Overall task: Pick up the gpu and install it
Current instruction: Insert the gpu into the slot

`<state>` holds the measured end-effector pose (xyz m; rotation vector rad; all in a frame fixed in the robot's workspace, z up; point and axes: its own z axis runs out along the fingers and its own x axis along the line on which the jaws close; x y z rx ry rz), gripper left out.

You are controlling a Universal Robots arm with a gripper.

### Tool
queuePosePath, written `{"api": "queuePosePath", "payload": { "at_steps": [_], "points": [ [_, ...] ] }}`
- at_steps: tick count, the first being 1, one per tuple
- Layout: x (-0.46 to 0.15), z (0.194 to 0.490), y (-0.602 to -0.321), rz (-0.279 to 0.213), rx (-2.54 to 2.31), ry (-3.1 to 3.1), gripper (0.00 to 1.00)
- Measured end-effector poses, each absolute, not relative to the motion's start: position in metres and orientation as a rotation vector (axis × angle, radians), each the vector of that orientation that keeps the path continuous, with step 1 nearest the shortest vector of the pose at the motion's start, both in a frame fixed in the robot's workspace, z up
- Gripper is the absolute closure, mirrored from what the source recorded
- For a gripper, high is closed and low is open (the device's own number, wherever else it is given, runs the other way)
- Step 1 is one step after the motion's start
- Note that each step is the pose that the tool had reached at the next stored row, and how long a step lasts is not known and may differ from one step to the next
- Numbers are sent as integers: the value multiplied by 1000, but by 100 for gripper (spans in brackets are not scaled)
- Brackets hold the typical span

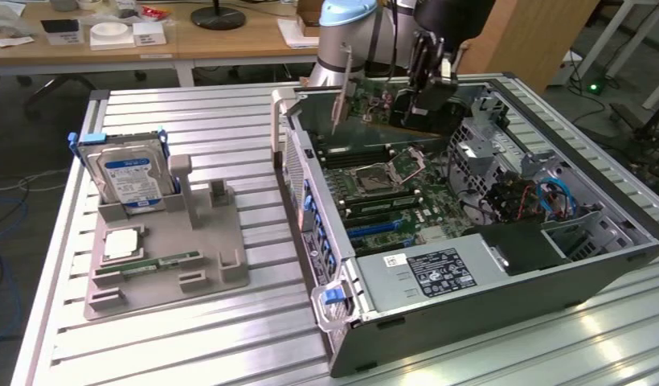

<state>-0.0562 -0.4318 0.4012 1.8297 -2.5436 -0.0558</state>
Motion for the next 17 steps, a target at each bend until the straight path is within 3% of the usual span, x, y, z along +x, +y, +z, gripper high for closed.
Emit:
{"api": "queuePosePath", "payload": {
  "at_steps": [17],
  "points": [
    [-56, 401, -433, -32, 2061, -2379, 72]
  ]
}}
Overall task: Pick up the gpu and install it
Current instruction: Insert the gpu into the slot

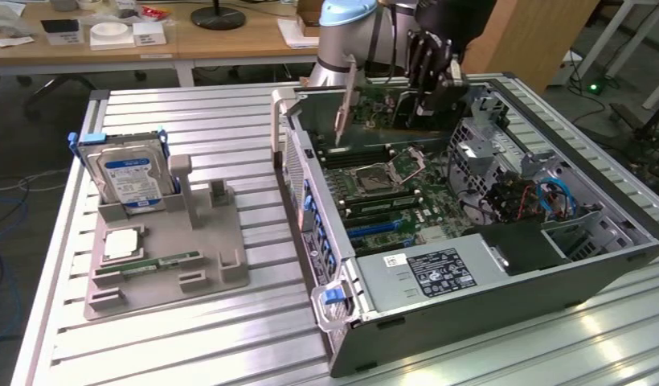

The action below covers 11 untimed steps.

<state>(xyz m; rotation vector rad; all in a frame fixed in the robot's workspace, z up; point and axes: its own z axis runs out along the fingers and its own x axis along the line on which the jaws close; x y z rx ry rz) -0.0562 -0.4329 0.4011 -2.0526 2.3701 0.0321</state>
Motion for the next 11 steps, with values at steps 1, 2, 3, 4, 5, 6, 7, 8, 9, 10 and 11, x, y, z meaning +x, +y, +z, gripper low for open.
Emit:
{"api": "queuePosePath", "payload": {
  "at_steps": [1, 2, 3, 4, 5, 6, 7, 8, 9, 10, 11],
  "points": [
    [-56, 401, -433, 23, -2056, 2359, 72],
    [-56, 401, -433, 14, -2058, 2348, 72],
    [-56, 401, -433, 6, -2060, 2338, 72],
    [-56, 401, -433, -1, -2063, 2328, 72],
    [-56, 401, -433, -6, -2071, 2316, 72],
    [-56, 400, -433, -9, -2081, 2303, 72],
    [-56, 400, -433, -11, -2093, 2291, 72],
    [-56, 400, -433, -13, -2105, 2278, 72],
    [-56, 400, -433, -14, -2116, 2267, 72],
    [-56, 400, -433, -15, -2127, 2255, 72],
    [-56, 400, -434, -15, -2137, 2245, 72]
  ]
}}
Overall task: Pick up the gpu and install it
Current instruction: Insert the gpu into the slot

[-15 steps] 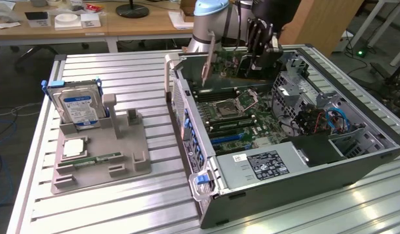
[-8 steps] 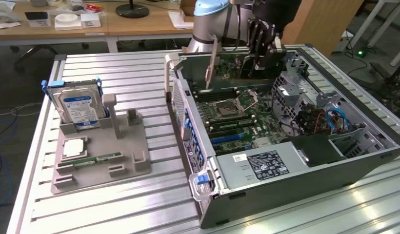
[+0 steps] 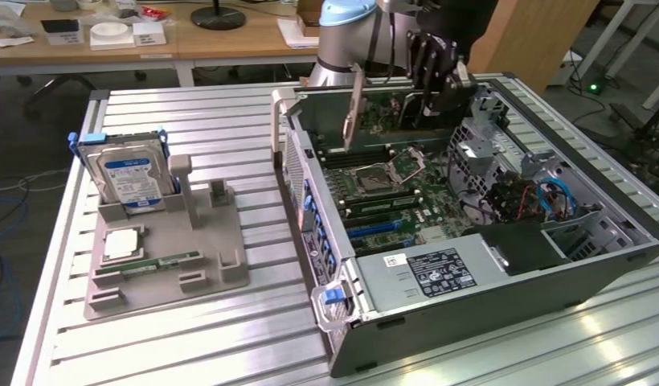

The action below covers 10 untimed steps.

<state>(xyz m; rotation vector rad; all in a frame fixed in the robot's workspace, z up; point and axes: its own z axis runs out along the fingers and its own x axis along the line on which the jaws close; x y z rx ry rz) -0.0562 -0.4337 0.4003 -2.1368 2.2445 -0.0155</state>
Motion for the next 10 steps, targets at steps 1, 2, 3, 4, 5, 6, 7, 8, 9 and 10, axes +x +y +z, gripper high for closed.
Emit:
{"api": "queuePosePath", "payload": {
  "at_steps": [1, 2, 3, 4, 5, 6, 7, 8, 9, 10],
  "points": [
    [-56, 400, -434, -16, -2146, 2234, 72],
    [-56, 400, -434, -17, -2156, 2224, 72],
    [-56, 400, -434, -17, -2166, 2214, 72],
    [-56, 400, -434, -17, -2175, 2204, 72],
    [-56, 400, -434, -17, -2186, 2193, 72],
    [-56, 400, -434, -18, -2197, 2181, 72],
    [-56, 400, -435, -18, -2207, 2170, 72],
    [-56, 400, -435, -19, -2212, 2164, 72],
    [-56, 400, -435, -19, -2213, 2164, 72],
    [-56, 400, -435, -19, -2213, 2164, 72]
  ]
}}
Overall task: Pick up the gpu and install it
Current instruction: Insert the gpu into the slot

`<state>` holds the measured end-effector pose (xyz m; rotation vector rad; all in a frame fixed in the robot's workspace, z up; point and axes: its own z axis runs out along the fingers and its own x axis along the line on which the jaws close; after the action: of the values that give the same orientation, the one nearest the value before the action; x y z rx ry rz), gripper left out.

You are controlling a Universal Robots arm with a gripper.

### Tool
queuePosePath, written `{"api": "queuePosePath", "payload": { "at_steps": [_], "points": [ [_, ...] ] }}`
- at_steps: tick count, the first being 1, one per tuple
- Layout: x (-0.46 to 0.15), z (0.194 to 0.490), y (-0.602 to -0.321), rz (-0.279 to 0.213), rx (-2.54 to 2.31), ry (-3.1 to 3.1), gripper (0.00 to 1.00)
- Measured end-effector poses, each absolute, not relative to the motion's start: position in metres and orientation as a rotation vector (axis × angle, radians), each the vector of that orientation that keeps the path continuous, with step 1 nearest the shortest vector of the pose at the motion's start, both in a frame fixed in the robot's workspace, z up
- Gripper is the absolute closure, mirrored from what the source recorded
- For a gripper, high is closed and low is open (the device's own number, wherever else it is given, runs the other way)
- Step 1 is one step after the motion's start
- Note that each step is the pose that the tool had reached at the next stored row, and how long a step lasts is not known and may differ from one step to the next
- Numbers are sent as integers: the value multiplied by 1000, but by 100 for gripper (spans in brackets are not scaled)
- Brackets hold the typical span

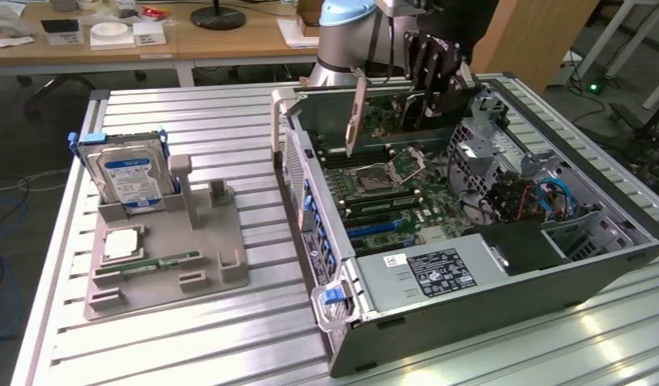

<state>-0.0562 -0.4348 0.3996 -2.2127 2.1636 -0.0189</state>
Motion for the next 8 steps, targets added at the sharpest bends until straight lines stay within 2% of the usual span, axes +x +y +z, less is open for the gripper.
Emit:
{"api": "queuePosePath", "payload": {
  "at_steps": [8],
  "points": [
    [-56, 391, -433, -21, -2149, 2227, 72]
  ]
}}
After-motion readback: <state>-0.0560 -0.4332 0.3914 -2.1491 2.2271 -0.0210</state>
